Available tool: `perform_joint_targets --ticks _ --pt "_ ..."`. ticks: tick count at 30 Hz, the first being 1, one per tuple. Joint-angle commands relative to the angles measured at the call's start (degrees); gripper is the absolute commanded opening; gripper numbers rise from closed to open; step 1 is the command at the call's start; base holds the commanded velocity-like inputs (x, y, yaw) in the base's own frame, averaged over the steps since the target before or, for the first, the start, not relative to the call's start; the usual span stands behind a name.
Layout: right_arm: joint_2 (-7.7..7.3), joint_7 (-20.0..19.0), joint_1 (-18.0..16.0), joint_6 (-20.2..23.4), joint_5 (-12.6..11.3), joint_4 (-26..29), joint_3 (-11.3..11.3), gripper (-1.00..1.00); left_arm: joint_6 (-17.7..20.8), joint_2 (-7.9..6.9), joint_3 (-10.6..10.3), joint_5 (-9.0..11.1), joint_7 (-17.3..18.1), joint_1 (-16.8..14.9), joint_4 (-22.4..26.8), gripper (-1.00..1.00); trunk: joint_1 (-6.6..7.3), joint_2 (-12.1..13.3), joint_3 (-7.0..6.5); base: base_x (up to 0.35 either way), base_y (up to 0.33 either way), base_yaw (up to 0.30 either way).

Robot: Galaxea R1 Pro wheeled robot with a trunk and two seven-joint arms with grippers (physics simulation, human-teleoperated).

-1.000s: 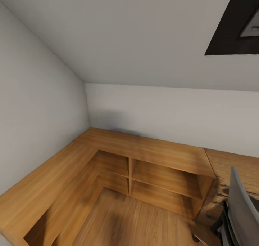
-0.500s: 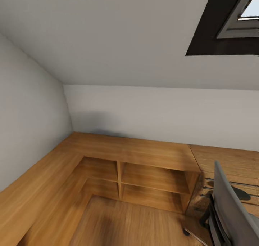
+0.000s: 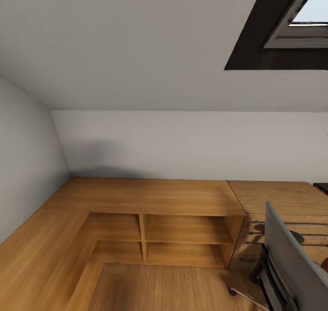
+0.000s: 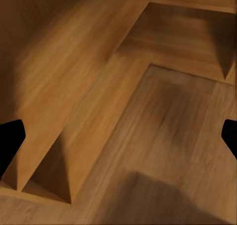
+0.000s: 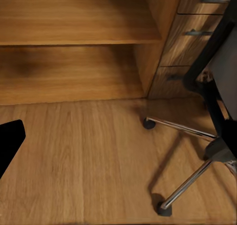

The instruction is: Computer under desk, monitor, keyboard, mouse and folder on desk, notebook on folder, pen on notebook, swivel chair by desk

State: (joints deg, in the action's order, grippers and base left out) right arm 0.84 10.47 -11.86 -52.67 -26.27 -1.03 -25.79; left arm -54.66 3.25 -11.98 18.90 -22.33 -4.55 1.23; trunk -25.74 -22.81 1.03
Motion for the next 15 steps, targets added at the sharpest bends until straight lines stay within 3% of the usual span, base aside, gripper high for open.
perform_joint_targets --ticks 1,7,15 --pt "0.03 0.34 -0.08 -0.16 -0.18 -0.11 -0.49 1.00 -0.09 0.00 -0.50 0.35 -0.25 -0.02 0.02 1.00 -0.04 -0.11 0.11 0.048 0.325 -0.299" --pt "0.03 0.34 -0.06 -0.16 -0.18 -0.11 -0.49 1.00 -0.09 0.00 -0.47 0.35 -0.23 -0.02 0.02 1.00 -0.04 -0.11 0.11 0.018 0.300 -0.299" --pt "0.03 0.32 -0.08 -0.16 -0.18 -0.11 -0.49 1.00 -0.05 0.00 -0.41 0.35 -0.18 -0.02 0.03 1.00 -0.04 -0.11 0.11 0.002 0.055 -0.299"
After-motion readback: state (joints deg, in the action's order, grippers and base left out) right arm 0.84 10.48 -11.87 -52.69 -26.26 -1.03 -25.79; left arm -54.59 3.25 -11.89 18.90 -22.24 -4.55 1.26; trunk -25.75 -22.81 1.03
